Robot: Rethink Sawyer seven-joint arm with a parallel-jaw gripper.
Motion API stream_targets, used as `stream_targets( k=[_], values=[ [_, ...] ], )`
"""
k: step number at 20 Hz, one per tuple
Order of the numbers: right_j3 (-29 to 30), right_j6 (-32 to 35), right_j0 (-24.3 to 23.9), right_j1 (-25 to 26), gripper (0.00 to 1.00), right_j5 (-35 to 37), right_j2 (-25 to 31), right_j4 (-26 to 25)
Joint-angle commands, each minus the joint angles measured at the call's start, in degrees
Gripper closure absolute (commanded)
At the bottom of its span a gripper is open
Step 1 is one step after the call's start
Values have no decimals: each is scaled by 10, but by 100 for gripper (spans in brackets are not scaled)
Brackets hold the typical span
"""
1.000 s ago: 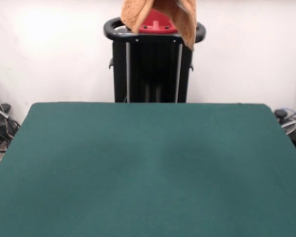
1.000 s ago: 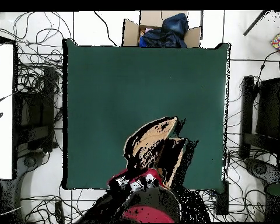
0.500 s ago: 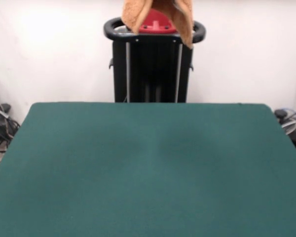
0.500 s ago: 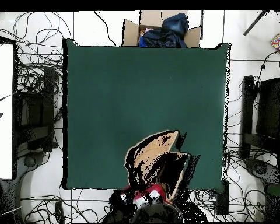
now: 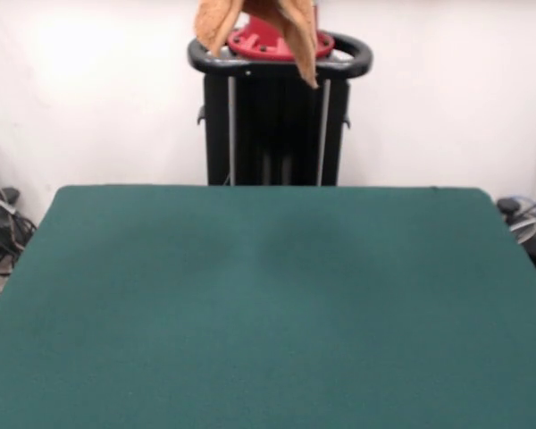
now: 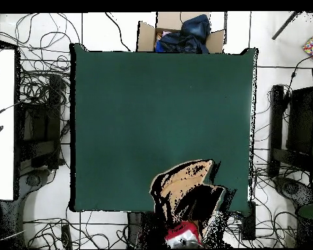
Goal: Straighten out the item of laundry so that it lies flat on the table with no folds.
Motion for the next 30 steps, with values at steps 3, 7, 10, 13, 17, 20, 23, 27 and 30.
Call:
stream_targets(
  k=[3,7,10,13,17,20,23,27,30],
  values=[
    [101,77,-12,-27,100,-41,-13,-28],
    [102,75,-23,-19,100,-49,5,-19],
    [92,74,-30,-4,100,-44,19,-15],
    [88,62,-45,10,0,-38,41,5],
    [69,55,-58,44,0,-33,71,20],
    [43,57,-65,75,0,-18,94,26],
    [33,73,-64,90,0,-16,102,26],
    [51,106,-61,108,0,-73,120,52],
    [66,110,-61,113,0,-106,126,65]
  ],
)
